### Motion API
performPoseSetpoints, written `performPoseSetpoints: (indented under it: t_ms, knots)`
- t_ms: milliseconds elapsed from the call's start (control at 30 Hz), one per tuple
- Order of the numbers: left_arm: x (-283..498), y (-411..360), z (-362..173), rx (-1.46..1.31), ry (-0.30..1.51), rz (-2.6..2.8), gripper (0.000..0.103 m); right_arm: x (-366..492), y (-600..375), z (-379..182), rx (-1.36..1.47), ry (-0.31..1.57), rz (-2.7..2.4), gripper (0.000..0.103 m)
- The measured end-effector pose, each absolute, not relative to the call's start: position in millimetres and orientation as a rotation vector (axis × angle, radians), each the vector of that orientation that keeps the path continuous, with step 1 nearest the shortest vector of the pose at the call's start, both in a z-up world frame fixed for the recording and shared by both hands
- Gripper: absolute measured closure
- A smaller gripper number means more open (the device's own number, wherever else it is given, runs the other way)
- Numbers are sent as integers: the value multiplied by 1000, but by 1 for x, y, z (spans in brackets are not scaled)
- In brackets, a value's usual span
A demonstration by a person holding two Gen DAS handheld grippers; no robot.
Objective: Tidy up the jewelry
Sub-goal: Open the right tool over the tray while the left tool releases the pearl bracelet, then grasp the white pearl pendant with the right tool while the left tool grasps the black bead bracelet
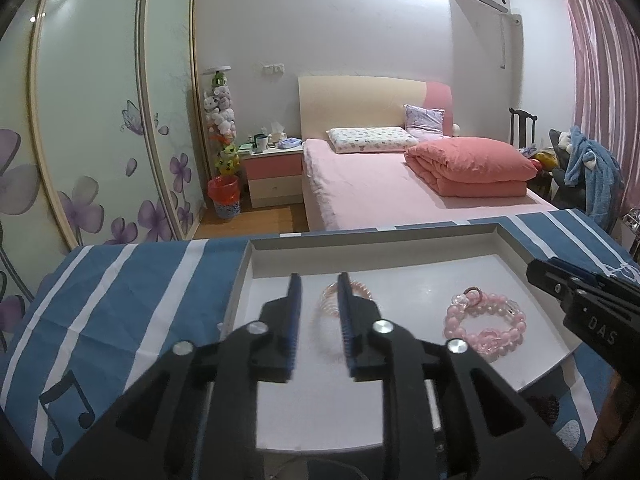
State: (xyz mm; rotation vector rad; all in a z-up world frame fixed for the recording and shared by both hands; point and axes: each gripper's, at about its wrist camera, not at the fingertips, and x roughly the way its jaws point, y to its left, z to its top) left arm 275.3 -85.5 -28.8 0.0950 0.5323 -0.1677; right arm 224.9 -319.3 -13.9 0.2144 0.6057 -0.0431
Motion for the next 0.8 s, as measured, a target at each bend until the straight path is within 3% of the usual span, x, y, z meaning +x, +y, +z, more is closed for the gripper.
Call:
performPoseSetpoints:
  t_ms: [333,533,633,800]
  knots:
    - [245,-61,-17,86,532,-163,82,197,-324,-6,201,620,-26,76]
    - [210,-24,-18,55,570,-153,75,165,-326,-9,187,677,6,75]
    - [188,-5,-22,51,591,-146,71,147,-327,-17,177,726,27,67]
    - [159,13,-28,45,616,-145,66,117,-320,-33,120,796,65,65]
